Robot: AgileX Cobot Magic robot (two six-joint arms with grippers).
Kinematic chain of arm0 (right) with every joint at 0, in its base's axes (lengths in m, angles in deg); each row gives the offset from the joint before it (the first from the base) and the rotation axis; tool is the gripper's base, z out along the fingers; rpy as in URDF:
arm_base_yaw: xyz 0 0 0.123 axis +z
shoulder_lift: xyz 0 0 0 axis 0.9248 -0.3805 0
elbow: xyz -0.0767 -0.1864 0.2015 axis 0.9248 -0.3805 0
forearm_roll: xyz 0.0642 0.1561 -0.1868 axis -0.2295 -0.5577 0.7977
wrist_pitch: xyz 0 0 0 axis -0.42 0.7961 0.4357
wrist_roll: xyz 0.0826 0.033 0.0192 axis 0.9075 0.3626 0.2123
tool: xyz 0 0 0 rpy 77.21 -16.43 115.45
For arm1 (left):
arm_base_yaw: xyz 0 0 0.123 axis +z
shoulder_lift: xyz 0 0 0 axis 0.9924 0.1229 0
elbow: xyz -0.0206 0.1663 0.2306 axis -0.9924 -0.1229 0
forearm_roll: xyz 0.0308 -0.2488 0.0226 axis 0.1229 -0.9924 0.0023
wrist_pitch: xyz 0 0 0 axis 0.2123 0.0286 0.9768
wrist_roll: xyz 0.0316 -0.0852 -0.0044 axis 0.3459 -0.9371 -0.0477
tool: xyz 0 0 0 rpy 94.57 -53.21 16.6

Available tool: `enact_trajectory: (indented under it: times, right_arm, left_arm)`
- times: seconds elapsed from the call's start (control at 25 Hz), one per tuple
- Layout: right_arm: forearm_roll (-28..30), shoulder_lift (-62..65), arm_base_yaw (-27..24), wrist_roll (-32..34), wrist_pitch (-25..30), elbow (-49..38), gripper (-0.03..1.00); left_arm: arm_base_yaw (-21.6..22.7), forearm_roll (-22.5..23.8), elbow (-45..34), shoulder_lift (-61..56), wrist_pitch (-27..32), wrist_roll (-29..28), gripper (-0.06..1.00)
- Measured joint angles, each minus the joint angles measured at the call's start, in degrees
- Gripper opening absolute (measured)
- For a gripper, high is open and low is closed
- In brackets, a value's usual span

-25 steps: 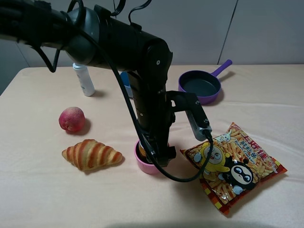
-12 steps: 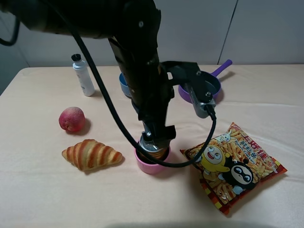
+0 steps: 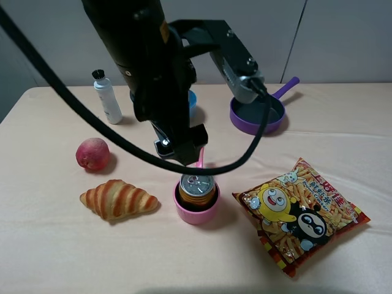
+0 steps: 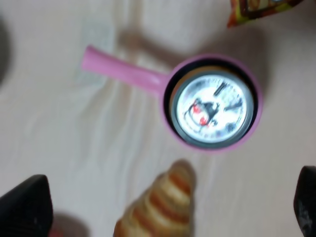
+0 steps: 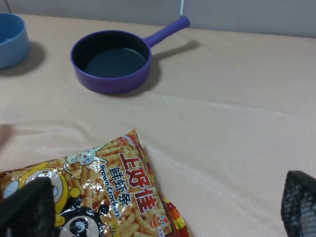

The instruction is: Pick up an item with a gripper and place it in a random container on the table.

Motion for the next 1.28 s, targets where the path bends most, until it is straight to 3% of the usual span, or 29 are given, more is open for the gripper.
enact_trajectory:
  times: [0.44, 1.04, 1.28]
  right_arm:
    - [0.00, 0.00, 0.00, 0.00, 0.00, 0.00, 0.69]
    - [0.00, 0.00, 0.00, 0.00, 0.00, 0.00, 0.69]
    - [0.00, 0.00, 0.00, 0.00, 0.00, 0.00, 0.69]
  left_arm:
    - [0.00, 7.45, -4.37, -12.96, 10.96, -9.07, 0.99]
    - [0.00, 7.46, -27.60, -35.79, 10.96, -11.12, 0.99]
    - [0.00, 4.63, -34.24, -41.51, 11.09, -11.14, 0.99]
